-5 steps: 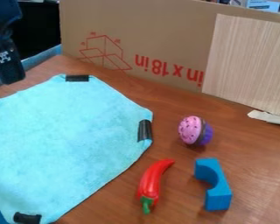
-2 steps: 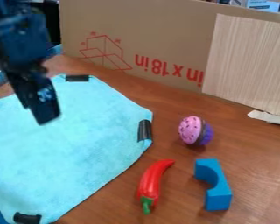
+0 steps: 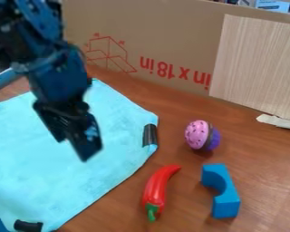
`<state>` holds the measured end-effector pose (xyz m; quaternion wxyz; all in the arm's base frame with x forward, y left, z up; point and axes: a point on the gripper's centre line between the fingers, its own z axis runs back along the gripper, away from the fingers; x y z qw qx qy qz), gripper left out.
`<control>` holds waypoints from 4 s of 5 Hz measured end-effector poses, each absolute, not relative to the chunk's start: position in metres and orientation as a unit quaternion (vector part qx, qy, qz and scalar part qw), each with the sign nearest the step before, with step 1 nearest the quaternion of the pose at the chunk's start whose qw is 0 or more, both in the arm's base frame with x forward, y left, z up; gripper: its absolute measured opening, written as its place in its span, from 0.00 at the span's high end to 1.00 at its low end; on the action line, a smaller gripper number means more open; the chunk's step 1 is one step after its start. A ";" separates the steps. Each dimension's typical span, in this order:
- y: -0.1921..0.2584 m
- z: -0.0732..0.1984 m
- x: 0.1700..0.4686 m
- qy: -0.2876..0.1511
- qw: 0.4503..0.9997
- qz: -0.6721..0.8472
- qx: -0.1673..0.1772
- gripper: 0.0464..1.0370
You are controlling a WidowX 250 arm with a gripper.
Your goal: Put the red thing on the top right part of the blue cloth
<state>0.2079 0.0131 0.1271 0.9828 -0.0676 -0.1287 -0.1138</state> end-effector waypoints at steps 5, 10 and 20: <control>-0.039 0.084 0.235 -0.114 0.993 -0.002 -0.032 0.04; -0.069 0.055 0.248 -0.115 0.993 -0.004 -0.021 0.10; 0.071 0.092 0.301 -0.144 0.952 0.271 -0.018 0.55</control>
